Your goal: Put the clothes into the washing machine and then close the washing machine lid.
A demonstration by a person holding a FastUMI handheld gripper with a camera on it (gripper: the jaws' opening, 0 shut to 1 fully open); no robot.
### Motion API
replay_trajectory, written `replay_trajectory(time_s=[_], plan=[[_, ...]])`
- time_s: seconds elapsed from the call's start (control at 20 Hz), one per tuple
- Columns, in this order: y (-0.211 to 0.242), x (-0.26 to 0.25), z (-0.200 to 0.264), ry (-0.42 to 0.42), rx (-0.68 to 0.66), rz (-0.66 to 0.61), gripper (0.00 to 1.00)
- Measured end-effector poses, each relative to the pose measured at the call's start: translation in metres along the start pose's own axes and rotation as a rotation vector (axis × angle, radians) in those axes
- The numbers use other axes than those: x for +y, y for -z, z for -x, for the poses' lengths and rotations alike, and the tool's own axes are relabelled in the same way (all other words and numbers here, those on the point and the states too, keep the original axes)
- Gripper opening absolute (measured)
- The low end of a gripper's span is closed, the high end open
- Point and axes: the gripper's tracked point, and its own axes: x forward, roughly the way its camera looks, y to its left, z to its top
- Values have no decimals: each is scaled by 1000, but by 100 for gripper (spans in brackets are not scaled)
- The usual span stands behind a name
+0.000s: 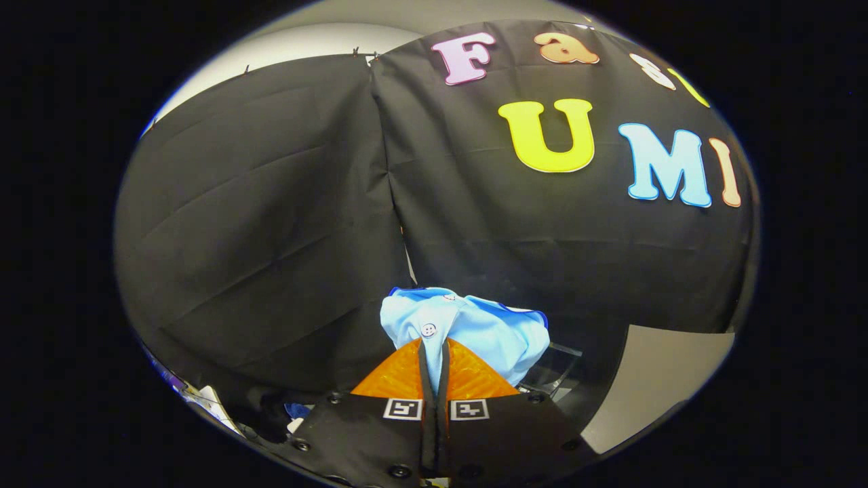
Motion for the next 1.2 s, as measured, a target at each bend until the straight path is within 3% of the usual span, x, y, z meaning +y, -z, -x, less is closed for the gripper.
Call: replay_trajectory(time_s=[0.7,1.2], plan=[[96,6,-111,-10,172,-17,1],[145,-5,-156,-1,227,-68,1]])
